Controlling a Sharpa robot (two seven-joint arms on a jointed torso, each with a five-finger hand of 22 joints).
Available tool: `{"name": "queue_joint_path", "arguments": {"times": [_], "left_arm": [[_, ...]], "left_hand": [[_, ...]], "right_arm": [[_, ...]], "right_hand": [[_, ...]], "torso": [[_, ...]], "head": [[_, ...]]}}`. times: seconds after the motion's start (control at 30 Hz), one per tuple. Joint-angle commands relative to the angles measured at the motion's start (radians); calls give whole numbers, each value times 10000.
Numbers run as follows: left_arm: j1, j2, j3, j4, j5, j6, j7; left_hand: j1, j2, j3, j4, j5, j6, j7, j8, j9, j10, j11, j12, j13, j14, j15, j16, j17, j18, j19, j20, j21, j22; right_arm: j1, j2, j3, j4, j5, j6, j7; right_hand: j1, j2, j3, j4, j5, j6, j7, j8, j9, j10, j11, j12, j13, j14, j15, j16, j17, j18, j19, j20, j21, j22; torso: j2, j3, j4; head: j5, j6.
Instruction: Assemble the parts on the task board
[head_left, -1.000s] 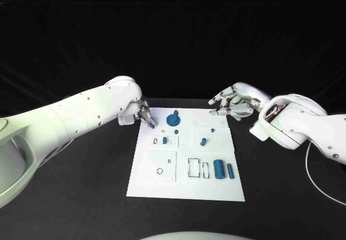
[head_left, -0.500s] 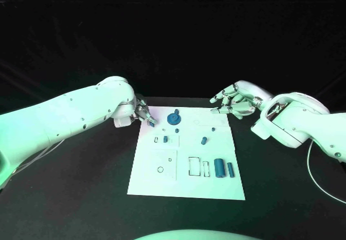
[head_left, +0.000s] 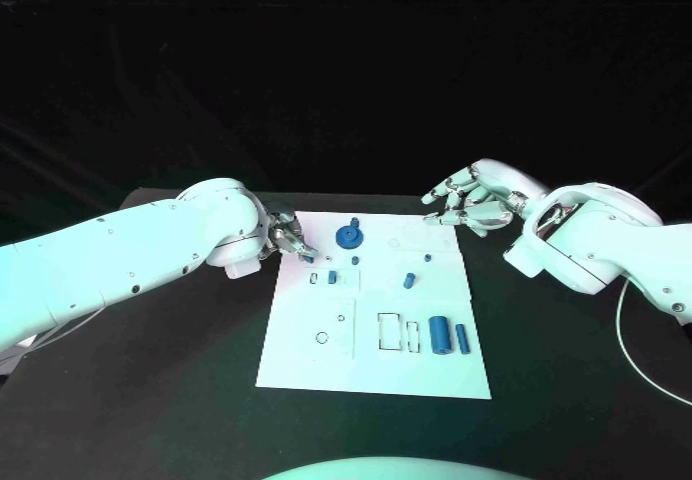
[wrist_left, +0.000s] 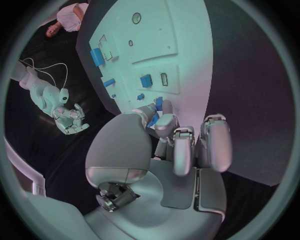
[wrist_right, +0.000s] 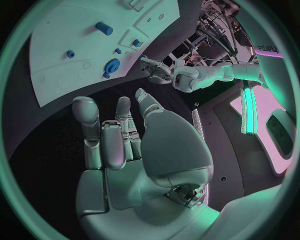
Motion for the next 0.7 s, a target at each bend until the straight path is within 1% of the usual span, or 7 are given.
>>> {"name": "queue_joint_path", "arguments": {"times": [0.03,0.07,0.13,0.27,0.4,0.5,0.7], "left_arm": [[-193,-66,-6,237,-846,-846,733],[-254,-79,-10,282,-950,-864,775],[-354,-92,-18,352,-1277,-834,827],[-454,-117,-38,471,-1888,-703,838],[-490,-137,-46,528,-2141,-476,795],[-502,-145,-49,553,-2236,-138,740],[-512,-150,-50,606,-2486,559,752]], "left_hand": [[-46,29,1105,-1019,-50,7,-79,53,13,44,-9,31,0,1033,-5,24,2634,-30,404,-17,61,882],[-46,28,1108,-1020,-50,7,-79,54,14,44,-9,31,0,1033,-5,24,2634,-29,403,-18,59,880],[-46,25,1111,-1021,-49,7,-79,55,14,36,-10,16,-20,1033,-6,24,2634,-27,399,-18,50,870],[-49,18,1120,-1023,-51,5,-80,56,14,22,-11,-9,-52,1033,-7,24,2634,-24,396,-19,42,861],[-49,17,1121,-1023,-51,5,-80,56,14,20,-10,-11,-55,1033,-7,24,2634,-24,396,-19,42,861],[-53,12,1127,-1023,-54,4,-80,58,14,26,-10,-3,-44,1033,-7,24,2634,-24,395,-19,39,858],[-55,-4,1143,-1029,-59,7,-83,64,15,-3,-12,-56,-111,1033,-6,24,2634,-16,383,-19,12,828]], "right_arm": [[-1,-4,1,5,13,38,74],[-1,-2,1,3,14,39,76],[-1,2,1,-2,16,40,77],[-2,13,0,-18,18,27,74],[-3,19,0,-33,18,23,77],[-4,22,0,-42,18,25,76],[-4,34,0,-52,25,-5,109]], "right_hand": [[-39,90,5,48,36,-6,44,17,-9,-55,20,-48,-9,300,-37,-40,-8,80,-79,7,-46,-13],[-39,90,5,48,36,-6,44,17,-9,-55,20,-48,-9,300,-37,-40,-8,80,-79,7,-46,-13],[-41,91,4,50,36,-6,44,17,-9,-54,20,-47,-10,300,-37,-41,-9,80,-79,7,-48,-15],[-23,101,7,49,28,-5,41,21,-8,-53,15,-47,-19,300,-38,-40,-4,81,-78,8,-53,-19],[-23,101,7,49,28,-5,41,21,-8,-53,15,-47,-19,300,-38,-40,-4,81,-78,8,-53,-19],[11,114,17,37,15,-6,38,23,-9,-54,11,-48,-29,300,-41,-45,-7,82,-76,7,-58,-23],[11,114,17,37,15,-6,38,23,-9,-54,11,-48,-29,300,-41,-45,-7,82,-76,7,-58,-23]], "torso": [[2,-13,6],[3,-19,6],[9,-6,-17],[9,11,-37],[16,16,-37],[18,3,-17],[9,9,-18]], "head": [[8,-26],[9,-29],[22,-25],[45,-21],[30,-33],[10,-54],[2,-84]]}}
